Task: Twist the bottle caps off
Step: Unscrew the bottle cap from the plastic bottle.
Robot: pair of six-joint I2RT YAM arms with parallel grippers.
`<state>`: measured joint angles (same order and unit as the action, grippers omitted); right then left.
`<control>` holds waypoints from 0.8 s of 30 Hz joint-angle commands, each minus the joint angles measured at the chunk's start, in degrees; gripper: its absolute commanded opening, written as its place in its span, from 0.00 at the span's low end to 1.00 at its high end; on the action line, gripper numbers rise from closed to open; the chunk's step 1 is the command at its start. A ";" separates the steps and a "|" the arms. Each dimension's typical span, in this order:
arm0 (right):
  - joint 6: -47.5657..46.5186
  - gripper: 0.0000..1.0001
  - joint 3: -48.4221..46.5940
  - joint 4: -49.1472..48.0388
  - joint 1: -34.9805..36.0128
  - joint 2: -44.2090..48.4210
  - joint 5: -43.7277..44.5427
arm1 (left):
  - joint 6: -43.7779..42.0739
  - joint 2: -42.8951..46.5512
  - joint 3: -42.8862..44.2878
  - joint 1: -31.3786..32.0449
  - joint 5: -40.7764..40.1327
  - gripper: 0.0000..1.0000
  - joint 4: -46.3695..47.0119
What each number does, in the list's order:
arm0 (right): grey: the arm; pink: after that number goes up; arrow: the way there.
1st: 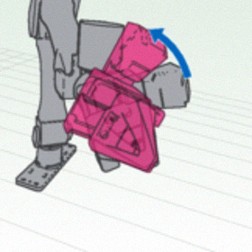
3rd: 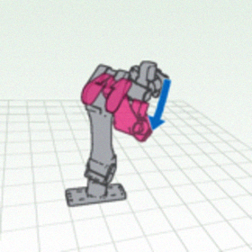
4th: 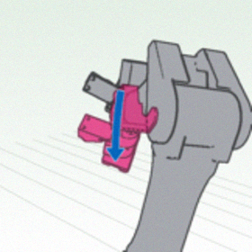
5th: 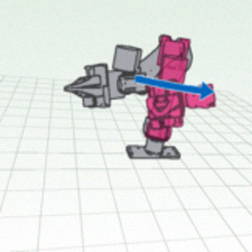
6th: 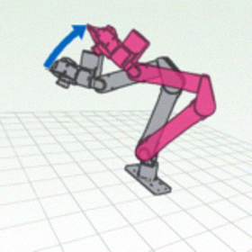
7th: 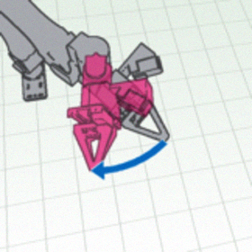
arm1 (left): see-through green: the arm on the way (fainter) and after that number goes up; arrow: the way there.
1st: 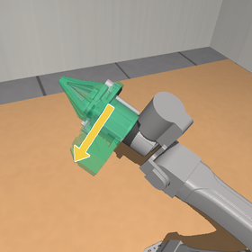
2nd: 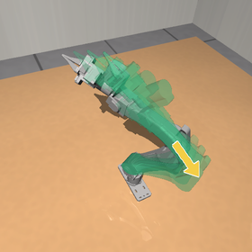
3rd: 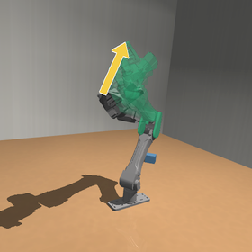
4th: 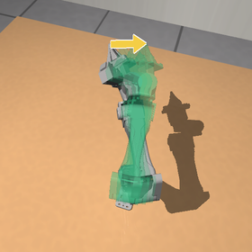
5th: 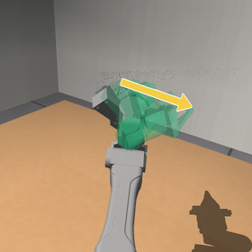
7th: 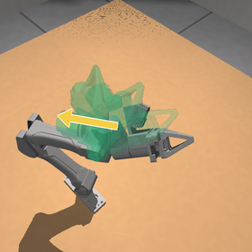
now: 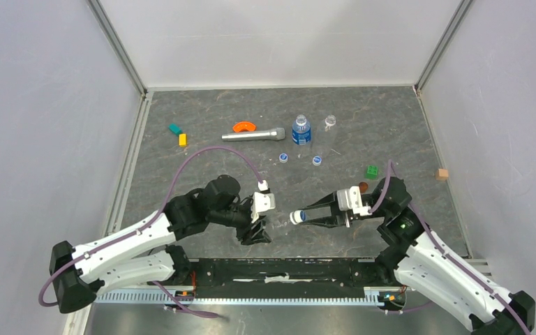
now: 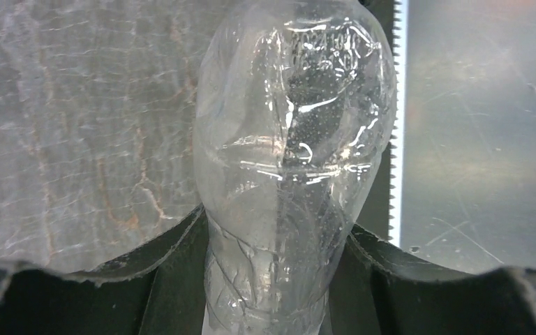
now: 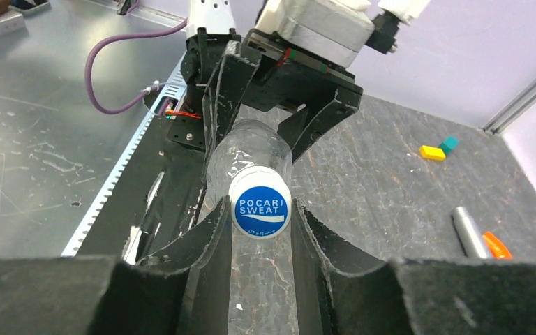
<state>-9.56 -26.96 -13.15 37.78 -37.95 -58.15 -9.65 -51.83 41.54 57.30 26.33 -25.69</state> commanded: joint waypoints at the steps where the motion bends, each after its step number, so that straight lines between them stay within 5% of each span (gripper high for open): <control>1: -6.72 0.00 -1.43 4.93 0.19 1.14 -2.40 | 2.21 -0.04 4.14 -0.82 13.82 0.32 4.10; 14: -8.05 0.00 -1.43 5.95 0.17 4.24 -5.00 | 2.22 0.48 4.36 -0.96 14.99 0.33 3.72; 24: -7.52 0.00 1.02 2.66 0.19 9.43 7.43 | 3.22 -0.39 3.55 -0.96 7.09 0.32 4.25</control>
<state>-17.17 -26.96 -8.12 37.89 -30.33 -58.00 -8.01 -52.73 42.52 56.21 34.30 -24.67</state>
